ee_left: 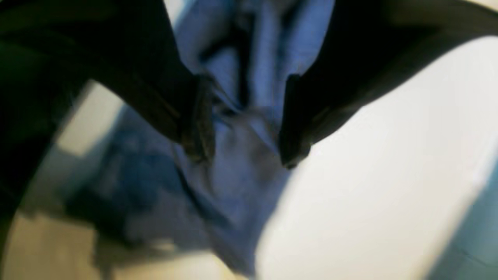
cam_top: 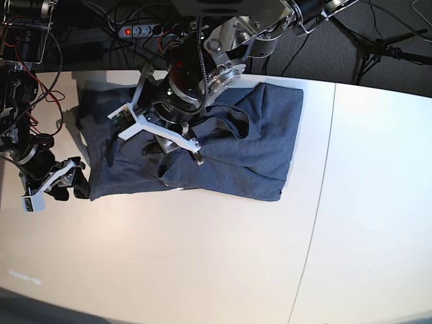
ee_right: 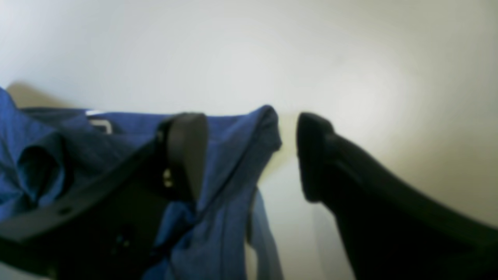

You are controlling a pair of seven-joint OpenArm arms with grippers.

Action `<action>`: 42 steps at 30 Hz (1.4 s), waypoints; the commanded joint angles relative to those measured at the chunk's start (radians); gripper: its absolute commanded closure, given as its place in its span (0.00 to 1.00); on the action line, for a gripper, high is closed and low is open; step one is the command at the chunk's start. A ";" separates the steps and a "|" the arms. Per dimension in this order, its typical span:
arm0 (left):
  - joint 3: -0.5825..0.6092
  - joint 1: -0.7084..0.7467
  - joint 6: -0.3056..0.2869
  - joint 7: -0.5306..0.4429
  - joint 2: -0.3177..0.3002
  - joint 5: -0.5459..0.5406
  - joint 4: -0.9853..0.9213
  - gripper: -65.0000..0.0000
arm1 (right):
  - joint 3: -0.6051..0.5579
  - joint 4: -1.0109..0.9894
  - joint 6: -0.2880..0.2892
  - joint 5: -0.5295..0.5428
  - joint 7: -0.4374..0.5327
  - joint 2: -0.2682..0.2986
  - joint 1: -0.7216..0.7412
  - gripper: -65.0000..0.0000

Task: Fold the T-shirt properly
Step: 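Lay the folded end onto the strip's middle and open the left gripper, then move the left gripper to the folded layer's edge and grasp it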

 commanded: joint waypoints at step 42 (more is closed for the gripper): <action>-0.577 0.228 -0.217 -0.165 -0.231 -0.252 -0.115 1.00 | 0.009 0.015 0.012 -0.024 0.022 0.019 0.018 1.00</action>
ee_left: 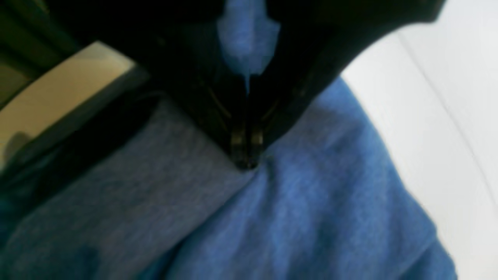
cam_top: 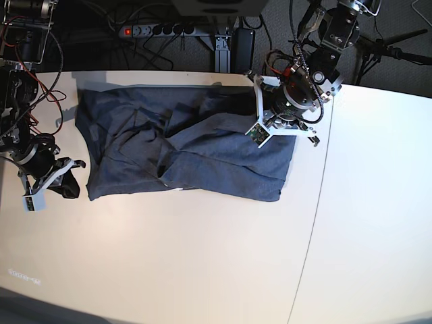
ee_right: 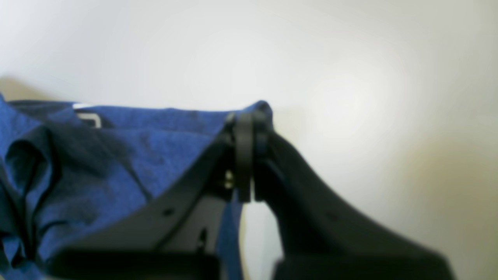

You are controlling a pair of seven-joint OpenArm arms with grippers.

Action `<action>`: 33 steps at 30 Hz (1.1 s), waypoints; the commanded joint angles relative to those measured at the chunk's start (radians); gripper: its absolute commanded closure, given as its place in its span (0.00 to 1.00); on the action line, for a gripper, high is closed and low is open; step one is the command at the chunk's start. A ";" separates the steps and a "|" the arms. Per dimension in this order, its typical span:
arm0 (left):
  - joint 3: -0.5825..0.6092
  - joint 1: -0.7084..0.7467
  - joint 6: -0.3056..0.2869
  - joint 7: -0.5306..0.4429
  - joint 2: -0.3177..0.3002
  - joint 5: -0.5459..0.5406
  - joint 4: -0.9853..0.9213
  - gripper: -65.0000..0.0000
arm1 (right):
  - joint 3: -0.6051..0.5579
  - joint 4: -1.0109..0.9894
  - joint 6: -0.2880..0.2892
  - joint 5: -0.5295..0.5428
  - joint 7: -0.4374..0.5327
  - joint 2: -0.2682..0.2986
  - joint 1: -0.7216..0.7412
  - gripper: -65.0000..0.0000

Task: Fold the T-shirt properly
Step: 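Move the left gripper to the folded layer's edge and grasp it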

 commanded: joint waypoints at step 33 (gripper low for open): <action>0.079 0.017 -0.085 0.067 0.113 -0.112 0.306 1.00 | -0.012 0.034 0.066 0.349 -0.108 0.014 0.035 1.00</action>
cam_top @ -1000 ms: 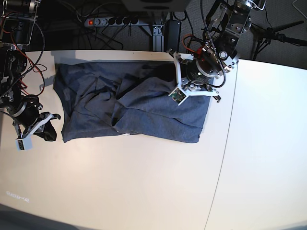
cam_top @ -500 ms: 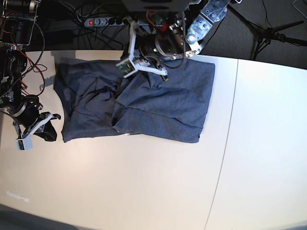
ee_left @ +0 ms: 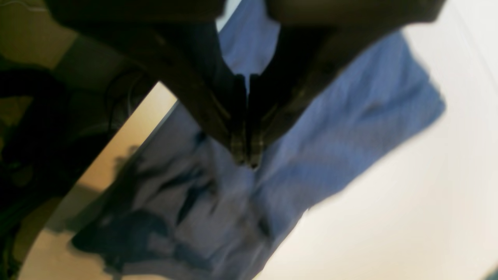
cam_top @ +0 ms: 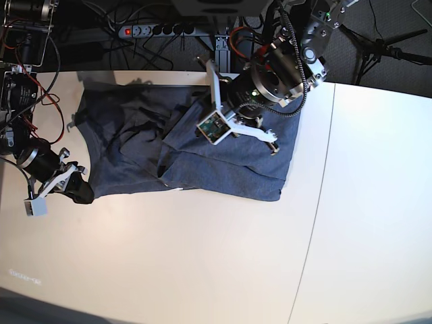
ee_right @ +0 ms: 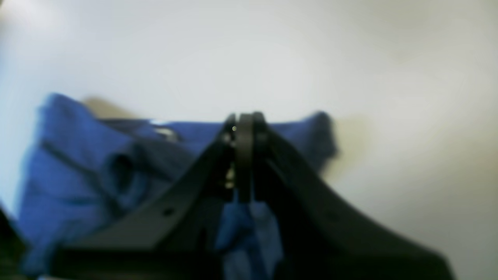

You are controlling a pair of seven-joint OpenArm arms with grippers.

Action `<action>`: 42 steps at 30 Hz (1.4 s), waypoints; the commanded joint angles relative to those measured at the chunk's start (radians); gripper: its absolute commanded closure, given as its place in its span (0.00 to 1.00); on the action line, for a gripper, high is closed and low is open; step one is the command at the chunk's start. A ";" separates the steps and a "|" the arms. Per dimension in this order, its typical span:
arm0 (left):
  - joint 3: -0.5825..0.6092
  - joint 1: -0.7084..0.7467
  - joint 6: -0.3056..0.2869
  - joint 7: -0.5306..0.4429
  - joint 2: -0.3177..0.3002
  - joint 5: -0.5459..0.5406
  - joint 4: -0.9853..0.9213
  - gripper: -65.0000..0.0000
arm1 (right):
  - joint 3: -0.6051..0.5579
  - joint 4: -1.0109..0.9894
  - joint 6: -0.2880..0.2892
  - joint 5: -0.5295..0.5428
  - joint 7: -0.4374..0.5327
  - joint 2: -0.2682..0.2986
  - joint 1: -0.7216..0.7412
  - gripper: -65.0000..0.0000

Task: Fold the T-shirt properly
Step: 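Move the left gripper to the folded layer's edge and grasp it, then lift the right gripper's end and fold it over toward the left gripper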

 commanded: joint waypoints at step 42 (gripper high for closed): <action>-0.380 -0.038 -0.102 -0.153 -0.032 -0.130 -0.412 1.00 | -0.508 0.087 0.051 -0.434 0.050 -0.089 0.050 1.00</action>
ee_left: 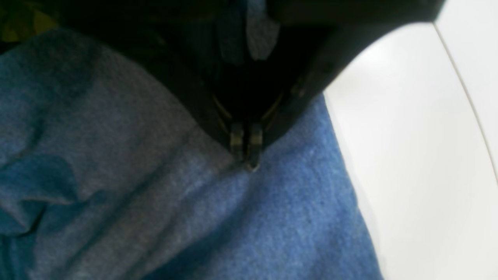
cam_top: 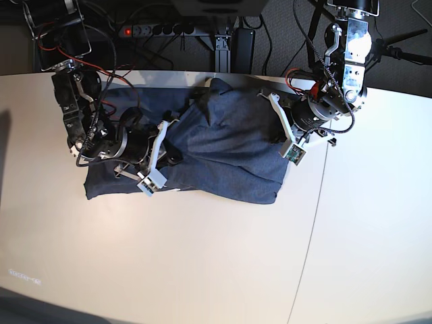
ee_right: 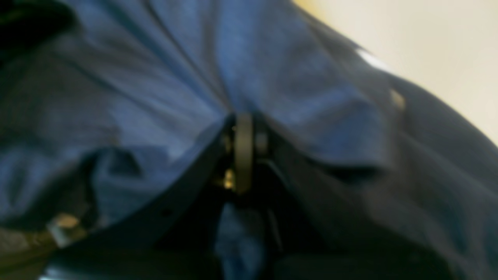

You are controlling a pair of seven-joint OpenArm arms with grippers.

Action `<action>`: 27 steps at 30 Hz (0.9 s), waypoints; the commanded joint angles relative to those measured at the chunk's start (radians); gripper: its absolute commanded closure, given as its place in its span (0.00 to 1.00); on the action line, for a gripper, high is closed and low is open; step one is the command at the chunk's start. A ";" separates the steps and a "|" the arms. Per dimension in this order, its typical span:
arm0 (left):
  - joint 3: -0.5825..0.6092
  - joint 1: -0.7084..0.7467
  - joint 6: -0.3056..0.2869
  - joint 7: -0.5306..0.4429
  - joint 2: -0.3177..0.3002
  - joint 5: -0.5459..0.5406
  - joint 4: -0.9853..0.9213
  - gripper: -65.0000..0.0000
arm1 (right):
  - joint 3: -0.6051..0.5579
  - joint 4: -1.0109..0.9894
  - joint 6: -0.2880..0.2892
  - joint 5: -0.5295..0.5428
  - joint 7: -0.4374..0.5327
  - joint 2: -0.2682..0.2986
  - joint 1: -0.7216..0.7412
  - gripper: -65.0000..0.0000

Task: Fold the T-shirt properly
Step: 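Lift the right gripper's end and fold it over toward the left gripper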

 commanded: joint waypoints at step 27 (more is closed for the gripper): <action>-0.001 -0.014 -0.025 0.009 -0.001 0.005 0.008 1.00 | -0.176 0.138 0.041 0.394 -0.105 -0.036 0.009 1.00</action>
